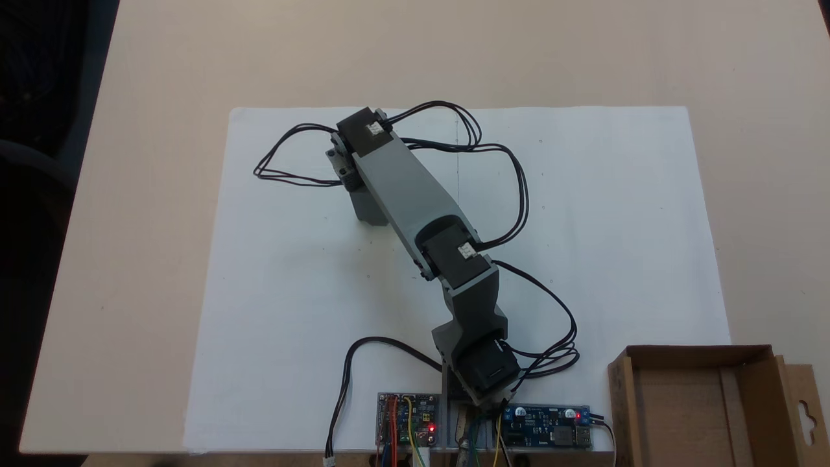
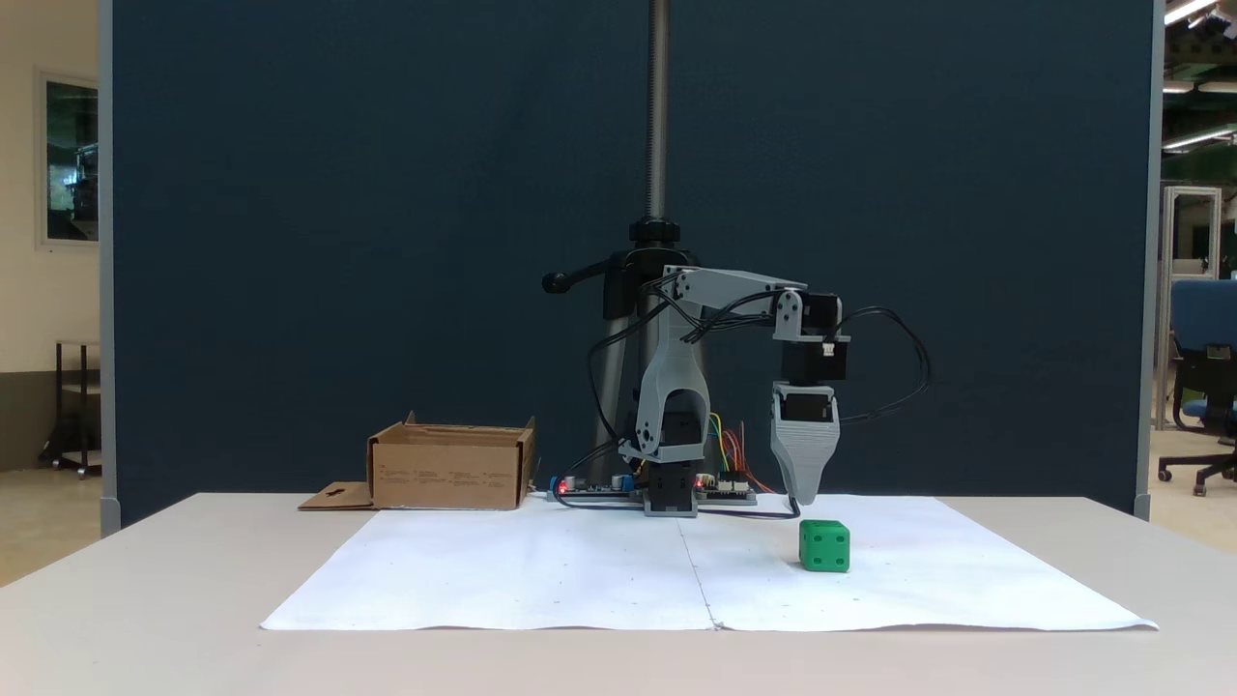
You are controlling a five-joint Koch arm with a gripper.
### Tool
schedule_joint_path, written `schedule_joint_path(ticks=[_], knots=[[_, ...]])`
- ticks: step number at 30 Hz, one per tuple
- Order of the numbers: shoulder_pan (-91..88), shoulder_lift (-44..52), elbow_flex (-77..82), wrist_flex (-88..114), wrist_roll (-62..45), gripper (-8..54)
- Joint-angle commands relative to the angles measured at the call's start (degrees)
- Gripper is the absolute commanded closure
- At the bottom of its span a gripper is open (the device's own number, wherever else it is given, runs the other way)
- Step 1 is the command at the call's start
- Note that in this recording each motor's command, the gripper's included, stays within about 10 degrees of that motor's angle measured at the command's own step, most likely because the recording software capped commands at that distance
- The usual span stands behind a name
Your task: Grasp a green dice and put it in the bin.
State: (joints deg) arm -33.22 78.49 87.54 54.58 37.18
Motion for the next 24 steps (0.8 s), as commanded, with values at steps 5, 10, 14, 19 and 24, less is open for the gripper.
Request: schedule_joint_path(ticks=[5, 10, 14, 19, 24], knots=[[-0.9, -0.2, -2.5, -3.6, 6.3, 3.8], [-1.3, -1.8, -2.5, -5.1, 6.6, 3.8], [-1.3, -2.9, -2.5, -5.4, 6.6, 3.8], [-1.4, -4.0, -2.5, -5.8, 6.6, 3.8], [-1.9, -5.5, -2.5, -7.1, 6.6, 3.8]])
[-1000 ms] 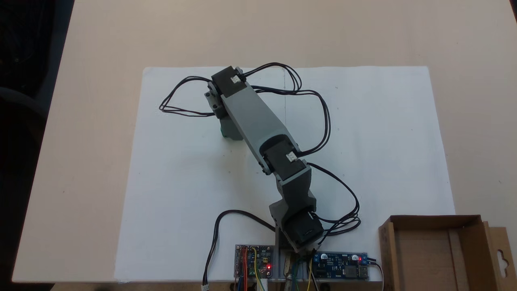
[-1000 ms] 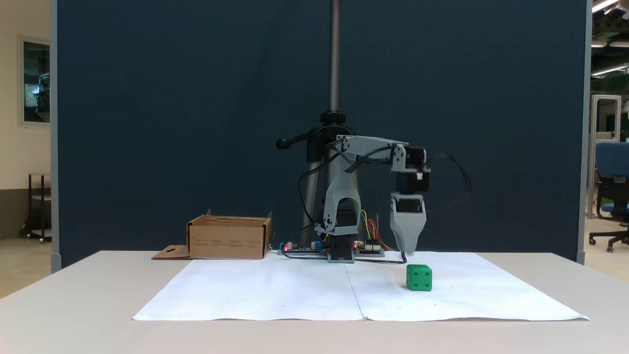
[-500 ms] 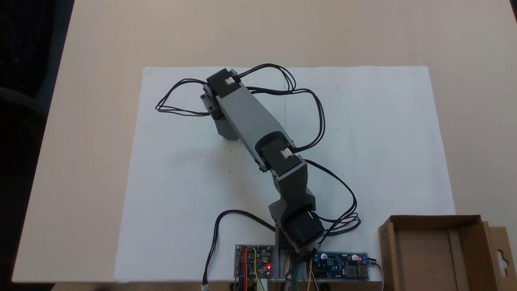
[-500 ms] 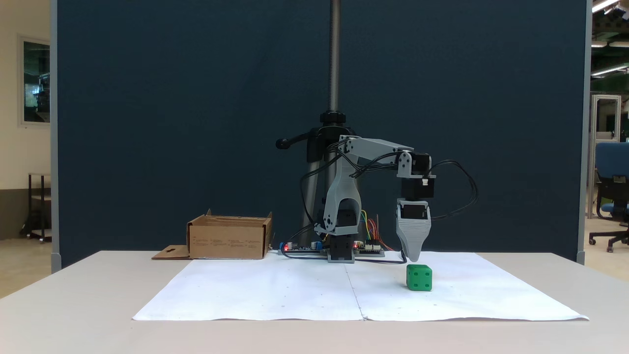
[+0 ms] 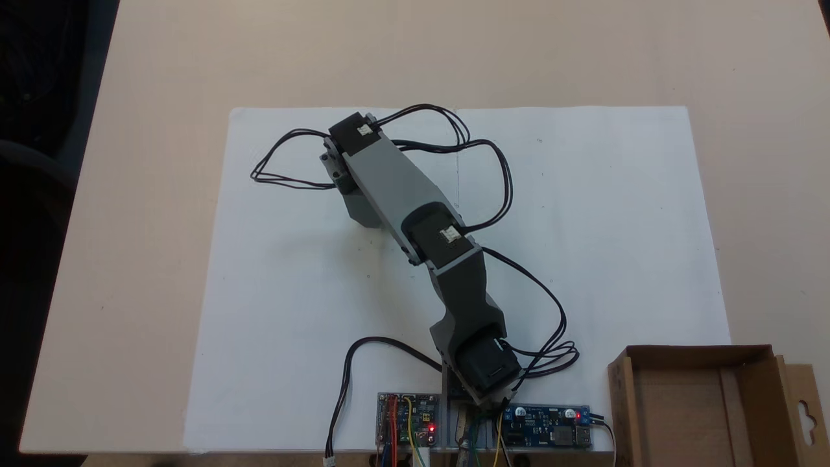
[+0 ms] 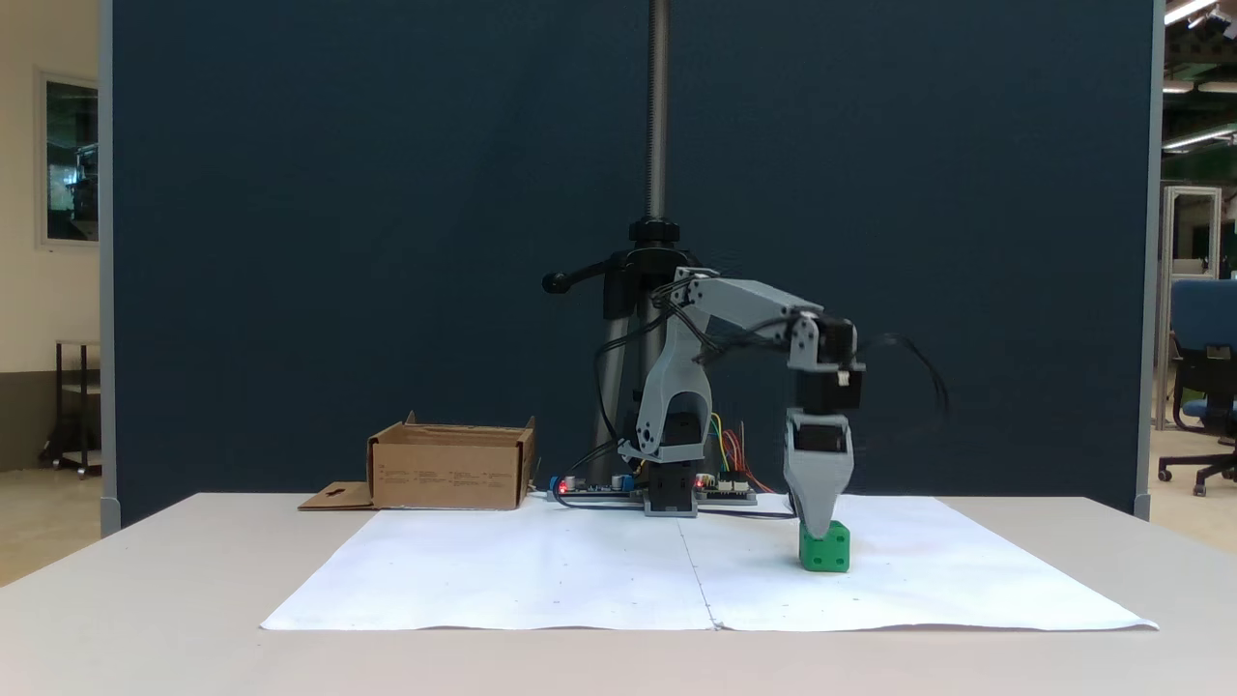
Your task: Grasp a green dice and put it in the bin.
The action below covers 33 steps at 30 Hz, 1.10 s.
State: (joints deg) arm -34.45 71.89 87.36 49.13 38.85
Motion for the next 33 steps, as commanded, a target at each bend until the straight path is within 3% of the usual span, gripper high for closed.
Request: schedule_joint_path(ticks=[1, 25, 33], knots=[[-0.7, 0.6, -2.3, -1.9, 4.9, 3.8], [-2.1, -4.0, -2.3, -4.7, 4.9, 4.0], [-2.1, -4.1, -2.3, -4.6, 4.9, 7.5]])
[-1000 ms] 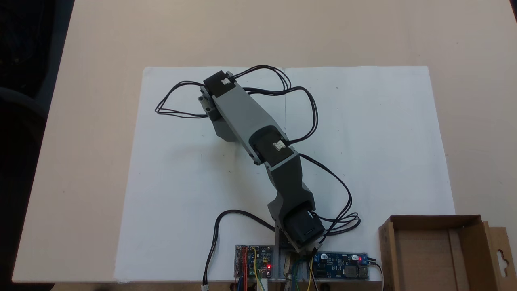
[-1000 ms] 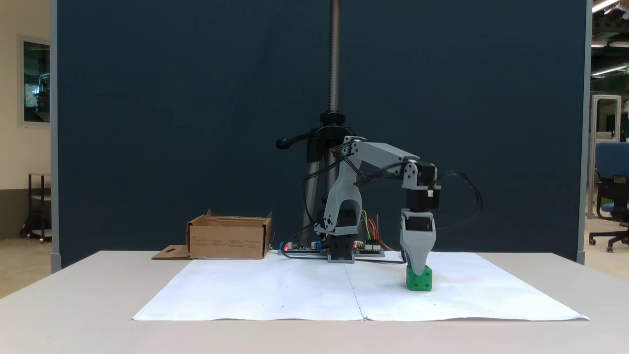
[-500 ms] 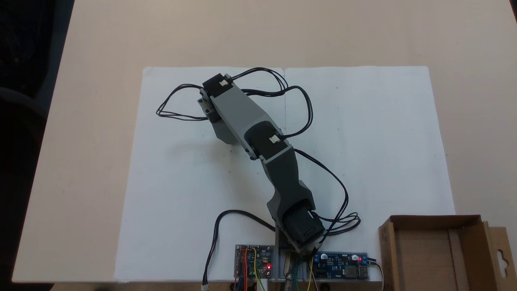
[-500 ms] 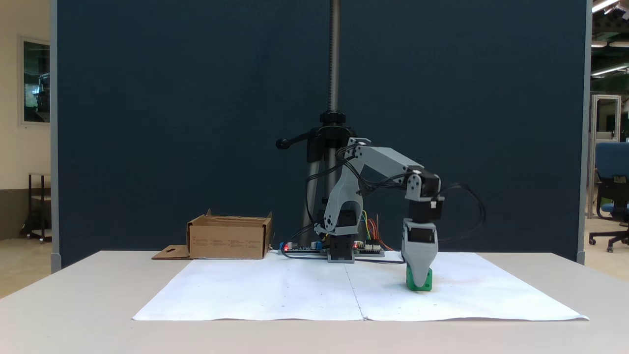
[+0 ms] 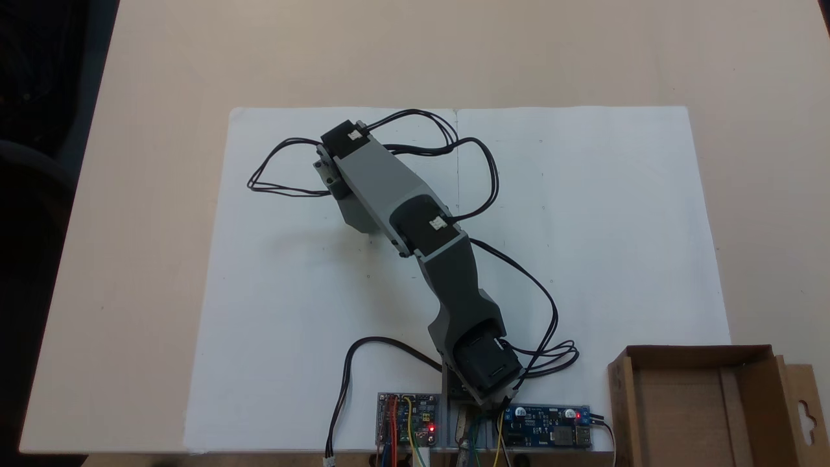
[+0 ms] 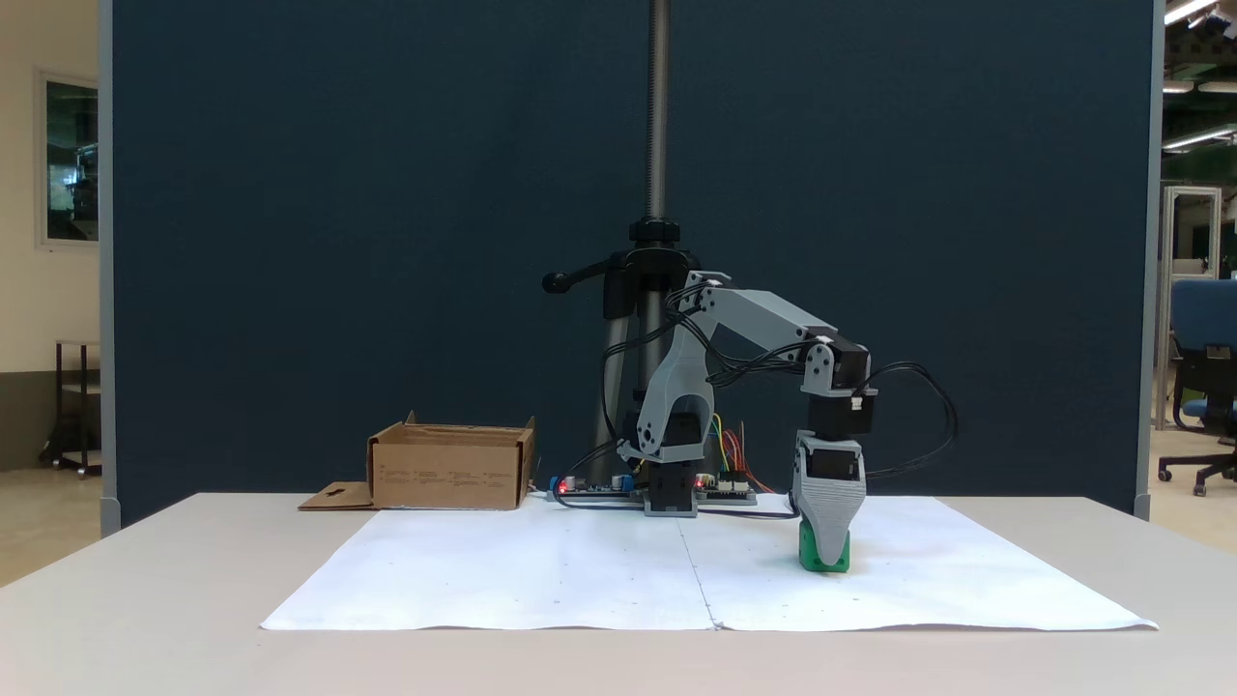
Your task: Grasp a green dice and put it in the bin.
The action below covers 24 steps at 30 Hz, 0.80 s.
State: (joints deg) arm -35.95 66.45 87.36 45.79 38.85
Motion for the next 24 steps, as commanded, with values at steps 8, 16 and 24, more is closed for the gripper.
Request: schedule_joint_path(ticks=[8, 16, 24], knots=[[-0.5, 1.1, -2.3, -1.7, 4.9, 7.5], [0.2, 0.4, -2.2, -1.8, 4.9, 7.5], [0.8, 0.4, -1.6, -1.3, 4.8, 7.5]])
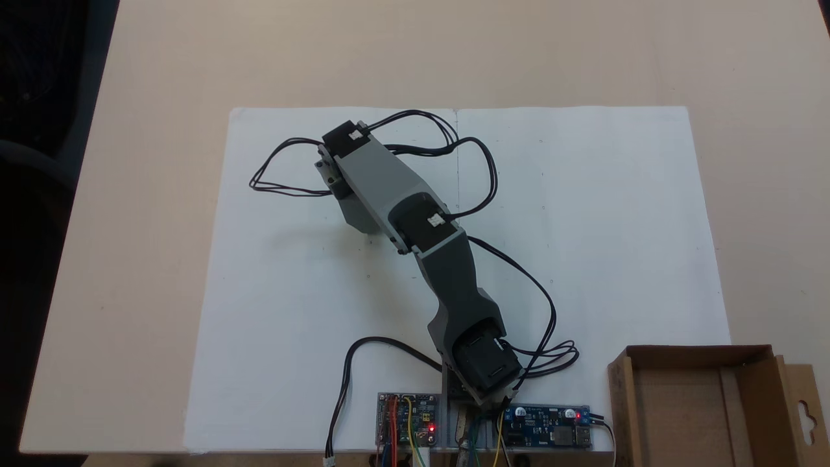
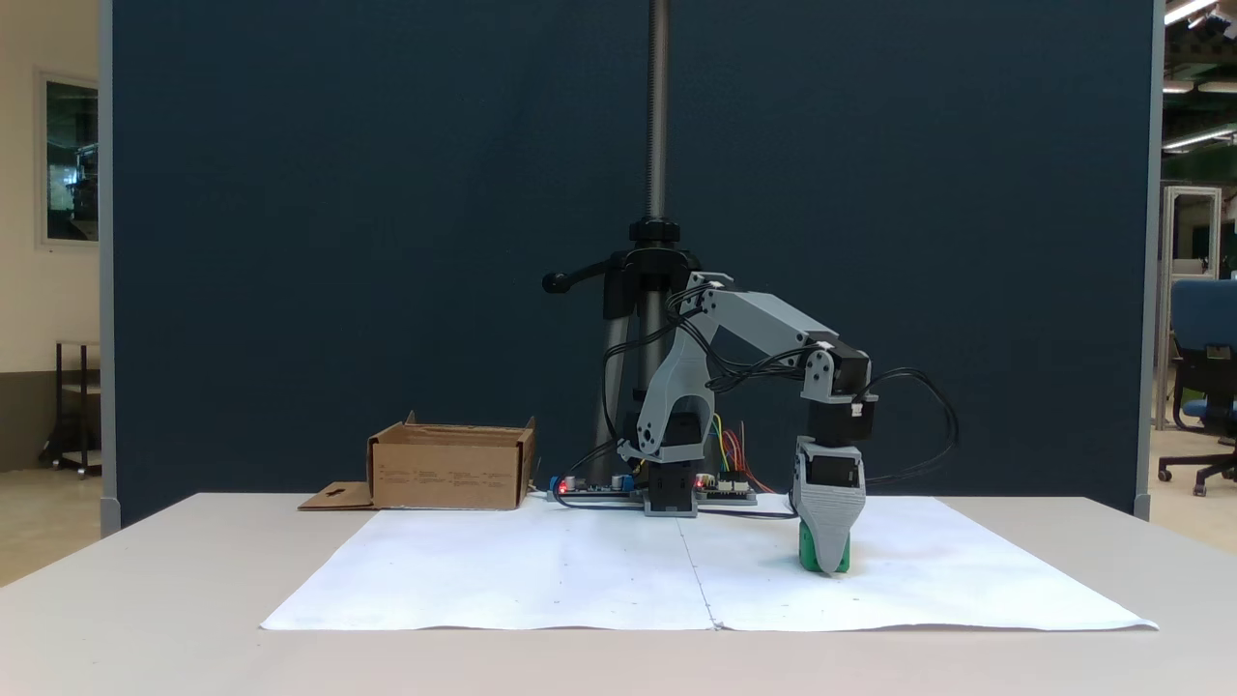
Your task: Grasp a green dice and put it in the bin.
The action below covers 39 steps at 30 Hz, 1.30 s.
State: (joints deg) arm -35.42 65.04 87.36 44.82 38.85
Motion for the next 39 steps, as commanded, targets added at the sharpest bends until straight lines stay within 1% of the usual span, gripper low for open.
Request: schedule_joint_path(ticks=[1, 4, 9, 12, 15, 17, 27, 28, 31, 39], knots=[[0.3, 1.8, -1.4, -0.3, 4.8, 8.0], [0.3, 1.8, -0.8, -0.3, 4.8, 15.6], [0.3, 1.9, -0.4, 0.5, 4.8, 17.1], [0.3, 2.1, -0.3, 0.6, 4.9, 23.0], [0.3, 2.3, -0.2, 1.5, 4.8, 23.6], [0.2, 2.7, -0.2, 2.0, 4.9, 32.7], [3.7, 6.5, 0.5, 2.1, 4.8, 33.4], [5.2, 8.0, 0.6, 2.1, 4.8, 33.4], [16.5, 16.7, 0.6, 1.8, 4.0, 33.4], [38.5, 31.4, 0.6, 1.2, -4.1, 33.4]])
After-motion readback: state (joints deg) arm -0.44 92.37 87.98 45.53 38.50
